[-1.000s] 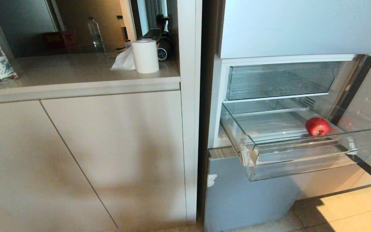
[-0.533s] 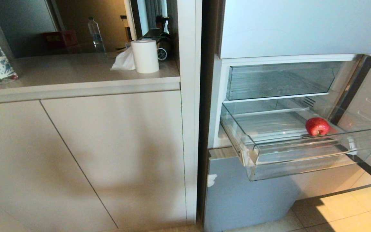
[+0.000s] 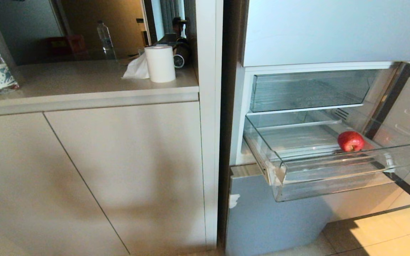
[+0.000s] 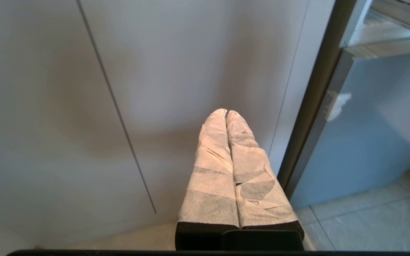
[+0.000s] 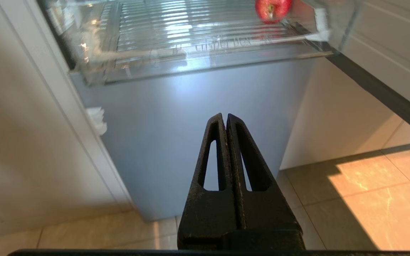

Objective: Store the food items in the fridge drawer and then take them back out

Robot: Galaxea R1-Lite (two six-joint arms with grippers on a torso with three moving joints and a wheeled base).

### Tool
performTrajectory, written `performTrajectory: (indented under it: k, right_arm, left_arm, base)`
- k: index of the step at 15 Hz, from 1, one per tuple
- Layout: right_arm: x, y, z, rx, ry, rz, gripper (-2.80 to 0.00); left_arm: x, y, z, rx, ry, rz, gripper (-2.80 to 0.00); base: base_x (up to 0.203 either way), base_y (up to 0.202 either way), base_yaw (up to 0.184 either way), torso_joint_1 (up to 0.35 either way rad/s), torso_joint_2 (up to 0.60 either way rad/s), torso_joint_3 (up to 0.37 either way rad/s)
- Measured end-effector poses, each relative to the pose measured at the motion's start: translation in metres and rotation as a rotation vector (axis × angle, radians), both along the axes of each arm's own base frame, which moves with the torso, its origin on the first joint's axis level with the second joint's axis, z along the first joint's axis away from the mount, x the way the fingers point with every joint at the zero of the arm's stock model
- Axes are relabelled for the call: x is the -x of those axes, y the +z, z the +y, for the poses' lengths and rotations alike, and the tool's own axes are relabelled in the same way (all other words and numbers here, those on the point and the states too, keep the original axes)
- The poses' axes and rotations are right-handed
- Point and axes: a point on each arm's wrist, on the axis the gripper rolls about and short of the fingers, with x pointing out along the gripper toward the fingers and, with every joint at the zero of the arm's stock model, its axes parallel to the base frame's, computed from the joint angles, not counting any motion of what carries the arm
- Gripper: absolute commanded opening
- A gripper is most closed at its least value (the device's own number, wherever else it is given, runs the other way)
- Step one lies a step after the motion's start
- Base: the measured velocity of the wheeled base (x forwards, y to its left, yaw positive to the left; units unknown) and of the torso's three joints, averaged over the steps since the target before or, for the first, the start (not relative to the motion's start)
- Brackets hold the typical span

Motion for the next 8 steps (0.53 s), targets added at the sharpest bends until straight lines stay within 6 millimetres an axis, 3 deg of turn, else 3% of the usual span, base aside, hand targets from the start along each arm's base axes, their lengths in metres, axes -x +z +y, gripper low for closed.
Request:
performTrajectory:
  k: [6, 8]
  right_arm:
    - [0.0, 0.0, 0.0, 0.002, 0.001, 0.0, -2.8]
    - [0.0, 0.0001, 0.0, 0.002, 0.001, 0.0, -2.8]
  left_arm:
    - [0.0, 0.0, 0.0, 0.0, 0.0, 0.0, -2.8]
    - [0.0, 0.0, 0.0, 0.001, 0.0, 0.0, -2.8]
  base:
    - [0.197, 0.0, -0.001, 0.007, 0.0, 0.001]
    - [0.129, 0.0, -0.001, 0.009, 0.0, 0.004]
